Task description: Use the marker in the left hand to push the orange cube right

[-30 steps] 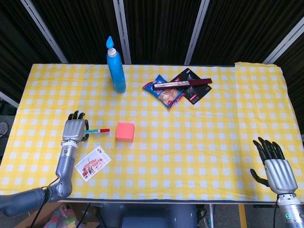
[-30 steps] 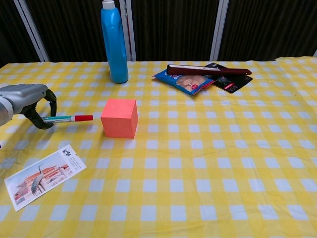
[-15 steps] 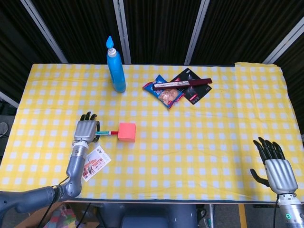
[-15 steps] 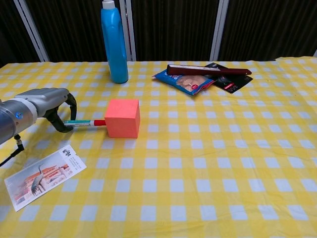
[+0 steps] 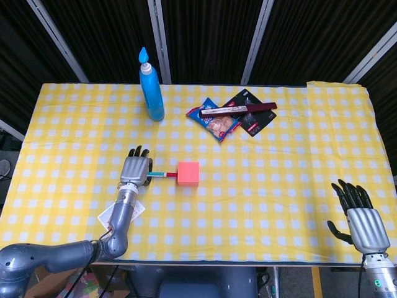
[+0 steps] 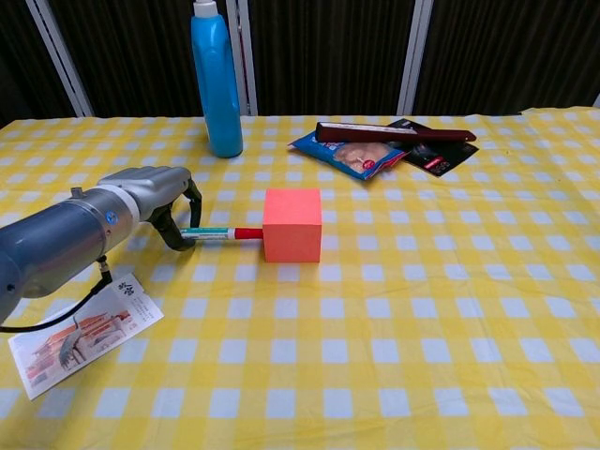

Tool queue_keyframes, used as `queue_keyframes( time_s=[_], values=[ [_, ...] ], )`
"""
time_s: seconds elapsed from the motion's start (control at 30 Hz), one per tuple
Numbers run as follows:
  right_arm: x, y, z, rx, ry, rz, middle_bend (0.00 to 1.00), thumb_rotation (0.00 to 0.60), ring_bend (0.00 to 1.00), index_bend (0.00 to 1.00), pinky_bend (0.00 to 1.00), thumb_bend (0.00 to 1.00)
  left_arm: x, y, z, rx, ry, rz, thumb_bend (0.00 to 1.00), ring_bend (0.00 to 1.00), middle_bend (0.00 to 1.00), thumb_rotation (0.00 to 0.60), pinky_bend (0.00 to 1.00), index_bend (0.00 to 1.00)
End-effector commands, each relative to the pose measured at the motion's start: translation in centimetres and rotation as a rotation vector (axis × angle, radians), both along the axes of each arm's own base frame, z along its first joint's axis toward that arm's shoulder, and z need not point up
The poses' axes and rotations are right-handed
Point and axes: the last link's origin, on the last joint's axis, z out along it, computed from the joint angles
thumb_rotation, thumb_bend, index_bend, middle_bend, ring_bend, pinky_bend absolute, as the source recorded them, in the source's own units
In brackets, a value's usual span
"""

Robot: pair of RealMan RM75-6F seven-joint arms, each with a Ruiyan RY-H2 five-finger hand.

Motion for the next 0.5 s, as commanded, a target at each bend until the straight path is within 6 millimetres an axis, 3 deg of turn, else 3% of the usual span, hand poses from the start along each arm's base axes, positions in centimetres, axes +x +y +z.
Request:
queue_keyframes(
  time_s=[0.03, 0.5],
  values=[
    [0.01, 0.01, 0.01, 0.000, -0.001, 0.000, 0.00, 0.600, 0.00, 0.00, 0.00, 0.38, 0.20, -0.08, -0.12, 0.001, 0.003, 0.006, 0.46, 0.00, 0.14, 0.600, 0.11, 0.60],
    [0.04, -0.01, -0.04, -0.001, -0.006, -0.006, 0.00, 0.600, 0.00, 0.00, 0.00, 0.38, 0.69, 0.04, 0.55, 0.010, -0.004, 0.027, 0.46, 0.00, 0.14, 0.600, 0.11, 0.60]
  ],
)
